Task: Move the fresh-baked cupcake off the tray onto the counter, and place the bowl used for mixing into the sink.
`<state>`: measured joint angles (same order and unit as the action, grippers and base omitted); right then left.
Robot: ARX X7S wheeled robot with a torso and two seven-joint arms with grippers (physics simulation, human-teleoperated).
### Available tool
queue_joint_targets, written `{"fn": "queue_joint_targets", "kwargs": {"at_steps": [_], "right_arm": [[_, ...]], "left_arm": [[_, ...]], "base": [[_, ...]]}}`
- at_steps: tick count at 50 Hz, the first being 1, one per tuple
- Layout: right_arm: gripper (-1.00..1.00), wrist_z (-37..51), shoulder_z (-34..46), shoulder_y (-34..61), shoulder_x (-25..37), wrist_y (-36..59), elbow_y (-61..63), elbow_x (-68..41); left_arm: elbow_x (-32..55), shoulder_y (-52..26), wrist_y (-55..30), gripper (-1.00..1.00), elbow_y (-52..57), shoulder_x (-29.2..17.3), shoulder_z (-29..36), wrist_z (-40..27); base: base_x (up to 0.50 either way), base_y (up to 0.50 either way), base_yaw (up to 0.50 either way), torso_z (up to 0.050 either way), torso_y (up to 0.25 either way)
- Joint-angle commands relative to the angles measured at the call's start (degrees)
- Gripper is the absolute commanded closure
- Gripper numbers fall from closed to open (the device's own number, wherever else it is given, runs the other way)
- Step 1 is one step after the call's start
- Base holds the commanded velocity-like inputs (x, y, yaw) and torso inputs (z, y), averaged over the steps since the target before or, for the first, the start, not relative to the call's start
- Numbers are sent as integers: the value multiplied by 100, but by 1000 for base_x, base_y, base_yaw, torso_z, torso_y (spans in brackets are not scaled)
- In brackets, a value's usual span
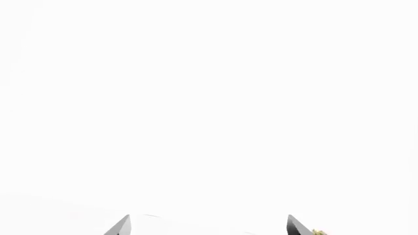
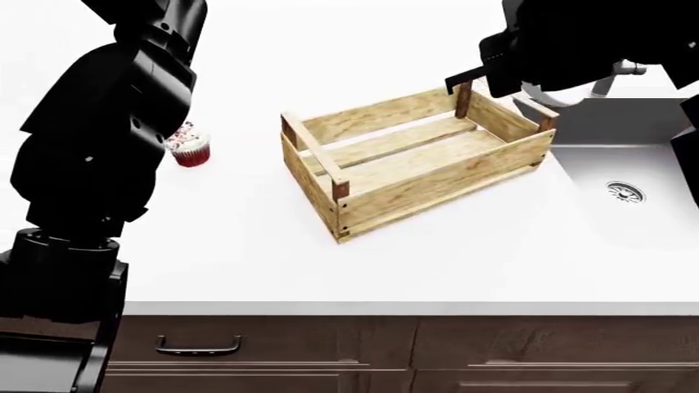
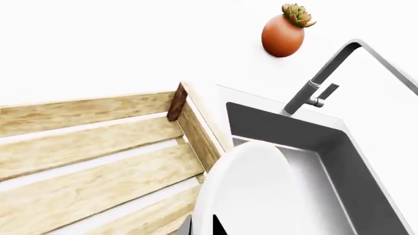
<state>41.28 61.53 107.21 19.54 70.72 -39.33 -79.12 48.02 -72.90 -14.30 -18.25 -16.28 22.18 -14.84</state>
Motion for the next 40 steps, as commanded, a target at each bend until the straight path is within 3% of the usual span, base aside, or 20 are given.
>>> {"fn": "queue_joint_targets", "kwargs": {"at_steps": [1,40], "right_arm": [[100,1,10,51,-13,18,3,115],[100,62,-22,6,24,-23,34,42]], "left_arm": [[29,7,-22,-100,48,-24,1,-24],[1,-28,98,-100,-104,34,50,42]], "base": [[0,-262,0,0,0],[0,-266,0,0,1]]}}
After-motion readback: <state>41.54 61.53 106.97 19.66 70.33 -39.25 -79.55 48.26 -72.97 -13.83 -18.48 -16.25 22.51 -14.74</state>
